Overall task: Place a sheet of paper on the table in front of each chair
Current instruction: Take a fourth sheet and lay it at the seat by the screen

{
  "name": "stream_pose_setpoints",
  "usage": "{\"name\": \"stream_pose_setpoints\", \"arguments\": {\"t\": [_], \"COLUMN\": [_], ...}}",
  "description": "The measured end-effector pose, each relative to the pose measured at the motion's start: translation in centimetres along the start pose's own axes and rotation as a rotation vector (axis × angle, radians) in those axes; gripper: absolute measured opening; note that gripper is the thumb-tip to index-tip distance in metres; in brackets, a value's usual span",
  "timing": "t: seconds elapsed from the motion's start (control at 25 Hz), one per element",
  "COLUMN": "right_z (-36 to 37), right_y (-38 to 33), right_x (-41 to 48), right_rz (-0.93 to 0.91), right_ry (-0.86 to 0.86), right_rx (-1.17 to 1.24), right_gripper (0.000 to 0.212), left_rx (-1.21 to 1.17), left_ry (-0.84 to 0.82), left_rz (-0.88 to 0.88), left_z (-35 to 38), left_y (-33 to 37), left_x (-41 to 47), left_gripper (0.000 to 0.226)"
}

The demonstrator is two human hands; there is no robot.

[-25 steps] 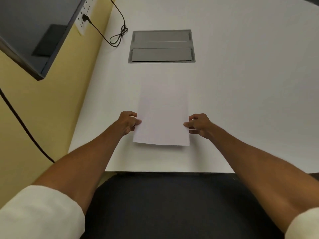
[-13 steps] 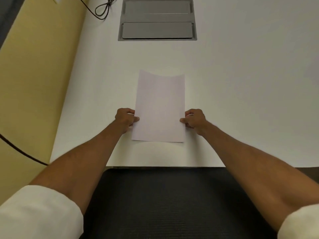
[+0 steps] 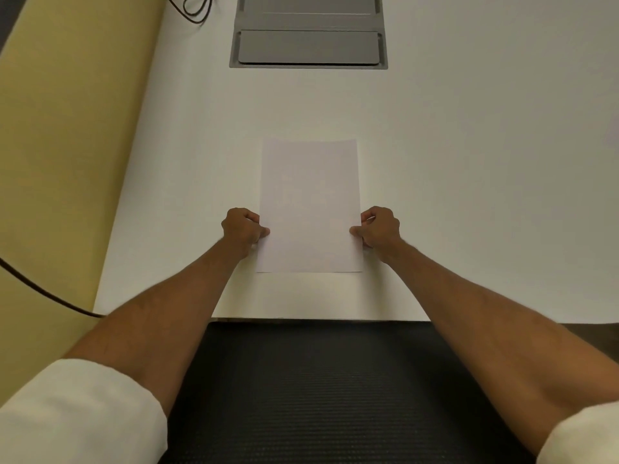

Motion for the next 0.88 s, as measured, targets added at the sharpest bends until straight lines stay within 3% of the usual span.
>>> {"name": "stream_pose_setpoints", "arguments": {"t": [0.32, 0.88], "right_z": [-0.27, -0.28], "right_y": [-0.56, -0.82], "right_x": [-0.51, -0.62], "right_rz": [-0.087, -0.125], "right_ry": [0.056, 0.061], "right_rx": [-0.172, -0.21], "right_gripper": [0.027, 0.034], "left_rx": [-0.03, -0.04], "left_ry": [0.039, 0.078], "left_rz": [0.021, 0.045], "left_z": [-0.16, -0.2], "left_y": [0.02, -0.19], "left_x": [0.06, 0.3], "left_gripper": [0.036, 0.035]}}
Point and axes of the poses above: each hand's wrist, its own x-axis towards the middle knuckle, its own z-axis out of the palm, y = z × x, the point moved 10 cm from there along x, towards the middle knuckle, and after that the axes turned 7 degrees about -y, right-handed, at the moved point
